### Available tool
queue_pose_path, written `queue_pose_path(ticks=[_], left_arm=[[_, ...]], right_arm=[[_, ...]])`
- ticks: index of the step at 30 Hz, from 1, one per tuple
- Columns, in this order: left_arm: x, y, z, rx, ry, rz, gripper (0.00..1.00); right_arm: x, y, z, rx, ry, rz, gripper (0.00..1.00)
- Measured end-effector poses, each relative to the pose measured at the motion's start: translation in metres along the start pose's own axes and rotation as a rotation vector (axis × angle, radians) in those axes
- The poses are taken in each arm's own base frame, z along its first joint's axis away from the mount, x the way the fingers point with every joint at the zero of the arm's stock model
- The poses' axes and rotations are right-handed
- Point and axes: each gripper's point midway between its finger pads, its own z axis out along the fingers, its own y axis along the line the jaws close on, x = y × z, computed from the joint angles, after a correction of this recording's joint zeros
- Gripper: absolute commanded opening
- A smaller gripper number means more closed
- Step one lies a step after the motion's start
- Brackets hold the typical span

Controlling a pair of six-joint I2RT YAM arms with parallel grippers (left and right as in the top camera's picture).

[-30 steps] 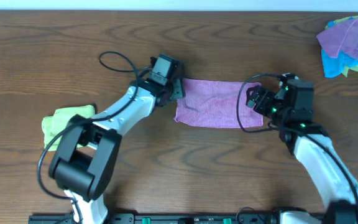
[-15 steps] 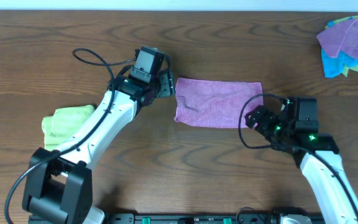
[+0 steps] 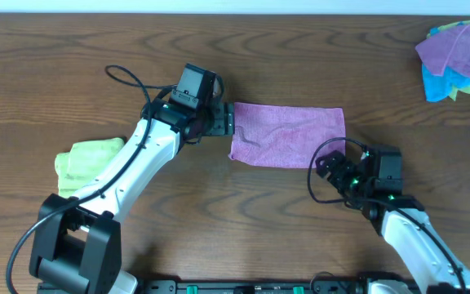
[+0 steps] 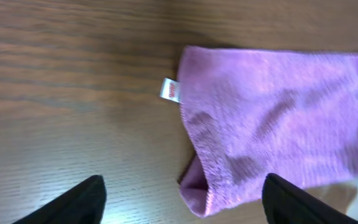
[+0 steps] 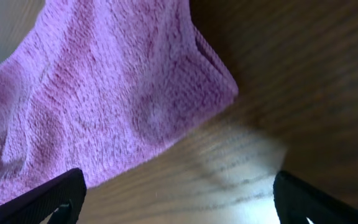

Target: Fold the cloth

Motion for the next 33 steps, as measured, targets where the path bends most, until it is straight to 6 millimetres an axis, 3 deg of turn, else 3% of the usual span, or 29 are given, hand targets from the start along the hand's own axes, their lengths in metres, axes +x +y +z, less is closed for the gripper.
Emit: queue_pose_path(ticks=[3, 10, 15, 19, 22, 26, 30, 33], left_arm=[[0.004, -0.005, 0.000, 0.031, 0.020, 0.030, 0.93], [0.003, -0.012, 0.000, 0.069, 0.018, 0.061, 0.88], [-0.002, -0.024, 0.000, 0.098, -0.009, 0.080, 0.70], [0.002, -0.038, 0.006, 0.124, -0.004, 0.101, 0.49], [0.012, -0.040, 0.022, 0.122, 0.034, 0.088, 0.34], [0.022, -0.033, 0.046, 0.101, 0.086, 0.054, 0.06], [0.029, -0.027, 0.061, 0.086, 0.116, 0.029, 0.06], [0.024, -0.030, 0.062, 0.097, 0.094, 0.020, 0.06]], right_arm=[[-0.004, 0.002, 0.007, -0.011, -0.010, 0.006, 0.94], [-0.021, 0.013, 0.022, -0.067, -0.061, 0.012, 0.93], [-0.030, 0.020, 0.029, -0.094, -0.079, 0.028, 0.91], [-0.032, 0.022, 0.031, -0.098, -0.078, 0.036, 0.90], [-0.031, 0.022, 0.031, -0.097, -0.077, 0.038, 0.90], [-0.031, 0.021, 0.031, -0.097, -0.077, 0.039, 0.89], [-0.031, 0.021, 0.031, -0.096, -0.077, 0.039, 0.89], [-0.031, 0.021, 0.031, -0.096, -0.077, 0.039, 0.89]])
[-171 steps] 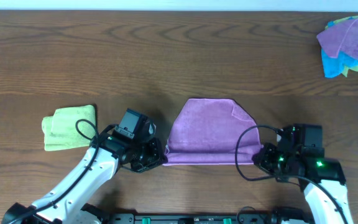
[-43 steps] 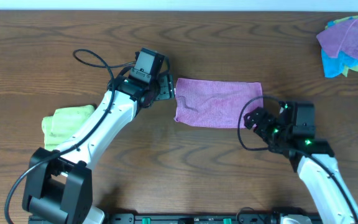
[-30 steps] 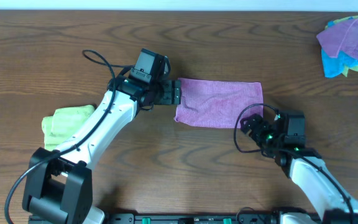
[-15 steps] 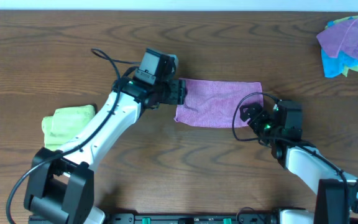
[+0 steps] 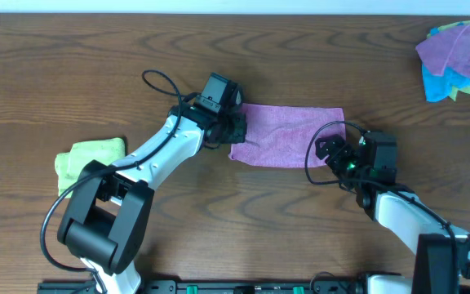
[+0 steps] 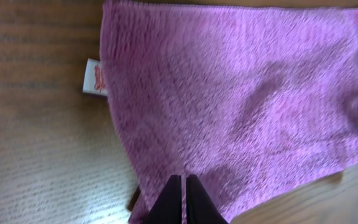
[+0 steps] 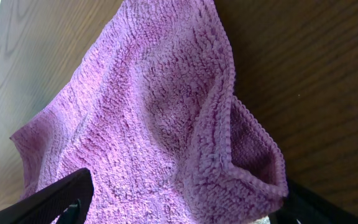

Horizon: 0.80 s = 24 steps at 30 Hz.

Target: Fold the cloth

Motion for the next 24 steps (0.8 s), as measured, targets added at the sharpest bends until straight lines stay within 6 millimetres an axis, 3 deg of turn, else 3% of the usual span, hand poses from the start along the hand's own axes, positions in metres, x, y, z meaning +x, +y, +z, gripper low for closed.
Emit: queue_pose_path(ticks=[8, 20, 24], left_arm=[[-0.004, -0.001, 0.006, 0.009, -0.016, -0.046, 0.06], [0.028, 0.010, 0.050, -0.028, 0.098, -0.091, 0.06], [0.030, 0.011, 0.053, -0.029, 0.117, -0.099, 0.06]], right_arm=[[0.000, 0.000, 0.000, 0.000, 0.000, 0.000, 0.88], [0.000, 0.000, 0.001, 0.001, -0.001, 0.000, 0.85], [-0.001, 0.000, 0.002, -0.004, -0.004, 0.000, 0.78]])
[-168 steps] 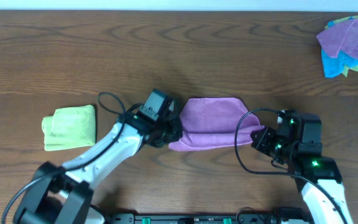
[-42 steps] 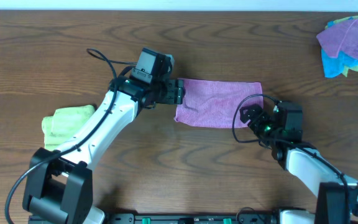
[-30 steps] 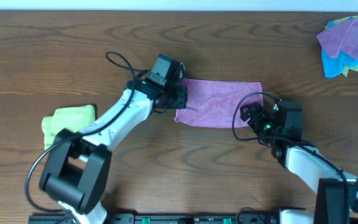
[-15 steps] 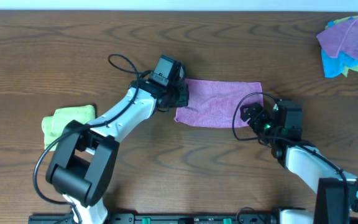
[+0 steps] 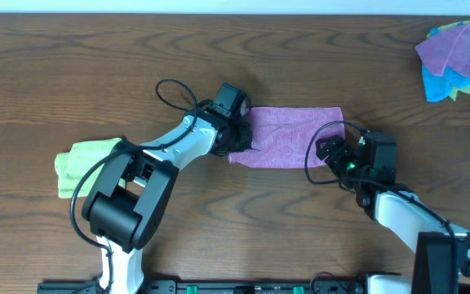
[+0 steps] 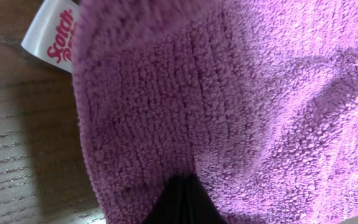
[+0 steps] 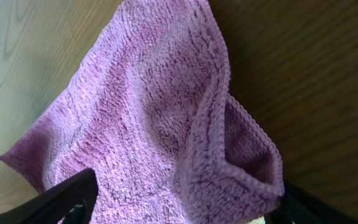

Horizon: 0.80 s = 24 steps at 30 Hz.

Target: Fold the cloth

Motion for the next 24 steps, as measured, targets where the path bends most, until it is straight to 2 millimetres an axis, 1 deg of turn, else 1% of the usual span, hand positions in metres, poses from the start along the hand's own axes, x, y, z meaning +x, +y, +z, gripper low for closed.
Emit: queue_pose_path(ticks=[2, 5, 7, 11, 12, 14, 15, 17, 20, 24], left_arm=[[0.000, 0.000, 0.000, 0.001, 0.004, -0.002, 0.06], [0.000, 0.000, 0.000, 0.002, 0.006, -0.002, 0.06], [0.000, 0.000, 0.000, 0.002, 0.006, -0.002, 0.06], [0.001, 0.000, 0.000, 0.001, 0.008, -0.003, 0.06], [0.001, 0.000, 0.000, 0.000, 0.009, -0.003, 0.06], [0.001, 0.000, 0.000, -0.001, 0.012, -0.004, 0.06], [0.002, 0.000, 0.000, -0.002, 0.013, -0.004, 0.06], [0.002, 0.000, 0.000, -0.003, 0.016, -0.005, 0.06], [0.003, 0.001, -0.001, -0.007, 0.023, -0.007, 0.06], [0.005, 0.001, -0.001, -0.008, 0.030, -0.009, 0.06]], right_arm=[[0.000, -0.001, 0.001, -0.001, -0.003, 0.004, 0.67], [0.001, -0.003, 0.003, -0.004, -0.005, 0.012, 0.55], [0.001, -0.004, 0.004, -0.003, -0.006, 0.015, 0.50], [0.002, -0.006, 0.006, 0.000, -0.006, 0.018, 0.35], [0.002, -0.006, 0.006, 0.001, -0.006, 0.018, 0.29], [0.002, -0.005, 0.006, -0.004, -0.009, 0.010, 0.14], [0.001, -0.004, 0.006, -0.009, -0.013, 0.005, 0.08], [-0.002, 0.000, 0.005, -0.028, -0.024, 0.002, 0.02], [-0.005, 0.007, 0.005, -0.061, -0.036, -0.011, 0.01], [0.000, 0.012, 0.006, -0.077, -0.014, -0.035, 0.01]])
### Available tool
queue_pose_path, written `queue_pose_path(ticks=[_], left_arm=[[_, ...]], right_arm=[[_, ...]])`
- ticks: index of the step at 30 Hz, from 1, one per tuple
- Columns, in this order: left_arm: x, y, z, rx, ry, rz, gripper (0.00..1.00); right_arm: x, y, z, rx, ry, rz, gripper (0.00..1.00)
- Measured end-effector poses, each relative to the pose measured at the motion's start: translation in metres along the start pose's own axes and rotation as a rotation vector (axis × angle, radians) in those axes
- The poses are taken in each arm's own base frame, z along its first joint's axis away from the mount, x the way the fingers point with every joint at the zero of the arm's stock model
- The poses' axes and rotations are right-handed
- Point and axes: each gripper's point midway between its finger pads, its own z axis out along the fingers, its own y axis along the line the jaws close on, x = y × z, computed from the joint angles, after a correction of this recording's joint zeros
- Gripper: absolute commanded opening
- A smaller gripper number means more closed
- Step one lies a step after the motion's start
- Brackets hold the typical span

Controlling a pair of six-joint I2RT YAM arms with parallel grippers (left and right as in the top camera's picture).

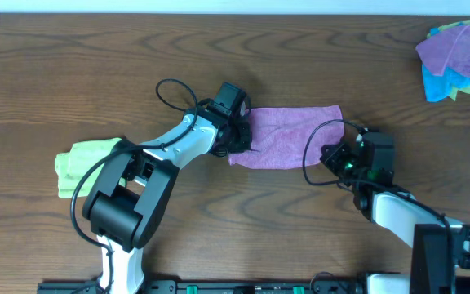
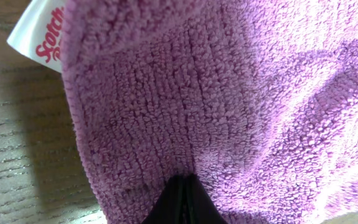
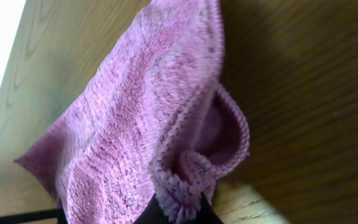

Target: Fold the cloth

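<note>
A purple cloth [image 1: 288,135] lies folded into a strip on the dark wood table [image 1: 72,73]. My left gripper [image 1: 237,140] is shut on its left near corner; in the left wrist view the closed fingertips [image 2: 182,199] pinch the pile [image 2: 229,93] beside a white label [image 2: 39,40]. At the strip's right near corner my right gripper [image 1: 335,155] is shut on the cloth. The right wrist view shows that hem [image 3: 185,180] bunched between the fingers, and the cloth [image 3: 135,124] rising away from them.
A folded green cloth [image 1: 84,163] lies at the left, near the left arm's base. A heap of purple and blue cloths [image 1: 457,57] sits at the far right corner. Black cables loop over both wrists.
My right gripper has shut on the cloth's right near corner, bunching the hem between its fingers. The left gripper stays shut on the left near corner.
Both grippers stood open off the strip's ends, the left one beside the label, the right one below the right corner. Then the left gripper was shut at the left near corner while the right one, open, straddled its corner. Now both grippers pinch the cloth.
</note>
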Motion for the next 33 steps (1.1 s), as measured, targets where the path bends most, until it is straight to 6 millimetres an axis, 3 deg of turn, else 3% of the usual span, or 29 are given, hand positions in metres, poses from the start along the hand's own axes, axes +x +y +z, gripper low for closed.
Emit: queue_pose_path(ticks=[9, 19, 33], left_arm=[[0.001, 0.001, 0.000, -0.003, 0.006, -0.002, 0.06], [0.001, 0.001, 0.000, -0.003, 0.006, -0.002, 0.06], [0.002, 0.002, -0.001, -0.004, 0.011, 0.001, 0.06]], right_arm=[[0.019, 0.044, 0.006, -0.024, 0.099, -0.142, 0.01], [0.022, 0.100, 0.005, -0.085, 0.118, -0.287, 0.01], [0.063, 0.123, 0.006, -0.118, 0.174, -0.383, 0.01]])
